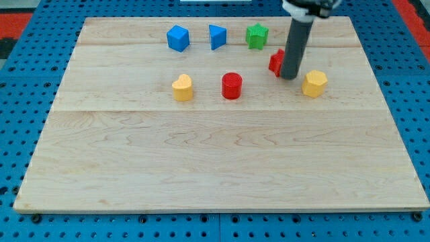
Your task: Move the red blocks into the green blocks
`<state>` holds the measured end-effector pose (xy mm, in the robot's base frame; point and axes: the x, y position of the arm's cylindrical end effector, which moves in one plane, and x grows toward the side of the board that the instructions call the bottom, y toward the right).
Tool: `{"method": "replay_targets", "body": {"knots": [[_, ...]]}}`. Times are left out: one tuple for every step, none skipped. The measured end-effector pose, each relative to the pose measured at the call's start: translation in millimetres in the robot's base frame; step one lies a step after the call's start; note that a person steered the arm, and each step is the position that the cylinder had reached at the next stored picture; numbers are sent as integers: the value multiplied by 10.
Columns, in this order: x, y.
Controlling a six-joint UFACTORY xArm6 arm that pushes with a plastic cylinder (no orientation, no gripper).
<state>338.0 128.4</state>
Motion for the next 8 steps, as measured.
{"method": "replay_targets", "body": {"knots": [[-281,2],[-273,-35],[-312,-66],[-65,-79],[196,-402],[611,-510],[814,-829],[588,-1104]]}}
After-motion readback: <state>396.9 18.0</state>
